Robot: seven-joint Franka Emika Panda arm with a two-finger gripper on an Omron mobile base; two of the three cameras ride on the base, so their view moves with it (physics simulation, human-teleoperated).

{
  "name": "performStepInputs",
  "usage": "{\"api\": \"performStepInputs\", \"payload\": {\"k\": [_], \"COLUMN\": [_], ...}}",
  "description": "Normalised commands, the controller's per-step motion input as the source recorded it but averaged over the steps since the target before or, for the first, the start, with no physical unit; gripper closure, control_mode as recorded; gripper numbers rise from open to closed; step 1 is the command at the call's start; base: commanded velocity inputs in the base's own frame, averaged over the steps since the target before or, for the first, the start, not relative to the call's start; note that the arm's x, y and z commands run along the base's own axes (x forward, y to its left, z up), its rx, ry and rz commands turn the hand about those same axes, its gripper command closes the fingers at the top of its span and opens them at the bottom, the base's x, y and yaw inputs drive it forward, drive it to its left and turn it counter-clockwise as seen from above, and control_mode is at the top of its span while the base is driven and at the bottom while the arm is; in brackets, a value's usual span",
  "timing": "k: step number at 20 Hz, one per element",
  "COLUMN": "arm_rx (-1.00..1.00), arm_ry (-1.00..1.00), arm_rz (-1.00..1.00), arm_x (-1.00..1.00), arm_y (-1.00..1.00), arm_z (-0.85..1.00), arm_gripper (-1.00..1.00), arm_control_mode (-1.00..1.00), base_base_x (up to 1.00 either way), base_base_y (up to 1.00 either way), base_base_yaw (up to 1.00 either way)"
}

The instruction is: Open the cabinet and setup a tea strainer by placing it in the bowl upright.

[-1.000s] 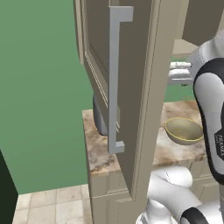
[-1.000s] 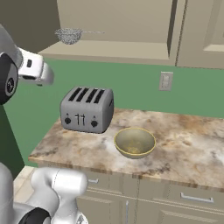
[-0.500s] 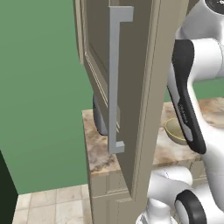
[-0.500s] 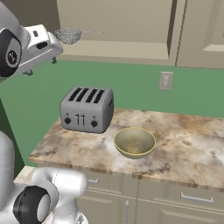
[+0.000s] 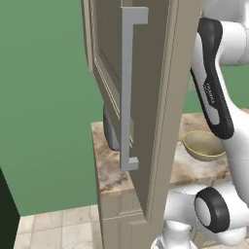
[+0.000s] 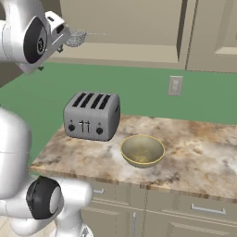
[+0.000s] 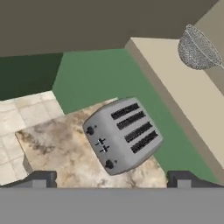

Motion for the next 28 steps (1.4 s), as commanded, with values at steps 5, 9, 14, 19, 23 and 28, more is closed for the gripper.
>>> {"api": "performStepInputs", "payload": {"k": [5,9,14,19,23,28], "arm_rx": [-0.11,-0.03,0.01,-0.03,0.0,0.0], "arm_ry": [-0.02,0.0,-0.06,-0.25,-0.17,-0.02], "arm_rz": [0.4,0.4,0.35,0.2,0.08,-0.01], "arm_x": [0.48,0.55,0.39,0.23,0.21,0.14], "arm_y": [0.0,0.06,0.18,0.21,0.23,0.12], "arm_z": [0.11,0.05,0.01,0.24,0.12,-0.1], "arm_gripper": [-1.0,-1.0,-1.0,-1.0,-1.0,-1.0], "arm_control_mode": [-1.0,-1.0,-1.0,-1.0,-1.0,-1.0], "base_base_x": [0.0,0.0,0.0,0.0,0.0,0.0], "base_base_y": [0.0,0.0,0.0,0.0,0.0,0.0], "base_base_yaw": [0.0,0.0,0.0,0.0,0.0,0.0]}}
